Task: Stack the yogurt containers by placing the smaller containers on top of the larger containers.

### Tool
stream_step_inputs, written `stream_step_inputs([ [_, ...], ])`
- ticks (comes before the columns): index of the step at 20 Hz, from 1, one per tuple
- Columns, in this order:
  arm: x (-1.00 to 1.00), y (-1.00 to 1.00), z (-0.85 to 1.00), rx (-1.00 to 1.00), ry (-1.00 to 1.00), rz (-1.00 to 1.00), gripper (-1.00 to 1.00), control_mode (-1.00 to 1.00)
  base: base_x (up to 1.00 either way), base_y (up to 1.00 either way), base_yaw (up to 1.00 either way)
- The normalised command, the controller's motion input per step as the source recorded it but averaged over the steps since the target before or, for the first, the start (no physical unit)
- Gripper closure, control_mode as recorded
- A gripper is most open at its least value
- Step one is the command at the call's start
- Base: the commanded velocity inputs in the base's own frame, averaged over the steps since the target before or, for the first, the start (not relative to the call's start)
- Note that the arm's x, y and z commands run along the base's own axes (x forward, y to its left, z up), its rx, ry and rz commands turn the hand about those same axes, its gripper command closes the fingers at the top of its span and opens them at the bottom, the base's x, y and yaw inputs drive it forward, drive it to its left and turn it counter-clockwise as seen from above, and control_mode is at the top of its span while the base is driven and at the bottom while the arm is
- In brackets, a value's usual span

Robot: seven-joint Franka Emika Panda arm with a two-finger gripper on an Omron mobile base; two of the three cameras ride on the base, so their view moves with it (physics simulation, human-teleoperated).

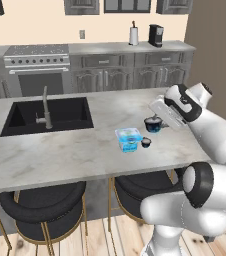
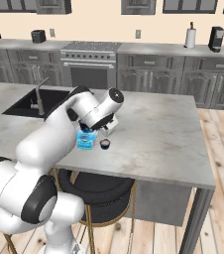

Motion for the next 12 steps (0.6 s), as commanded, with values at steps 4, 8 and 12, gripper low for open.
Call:
stream_step_inputs([
  [4,0.06,0.22,0.0,0.0,-0.01,0.0,1.0,-1.0,0.0,0.0,0.0],
  [8,0.21,0.2,0.0,0.0,0.0,0.0,1.0,-1.0,0.0,0.0,0.0],
  [12,0.22,0.14,0.0,0.0,0.0,0.0,1.0,-1.0,0.0,0.0,0.0],
])
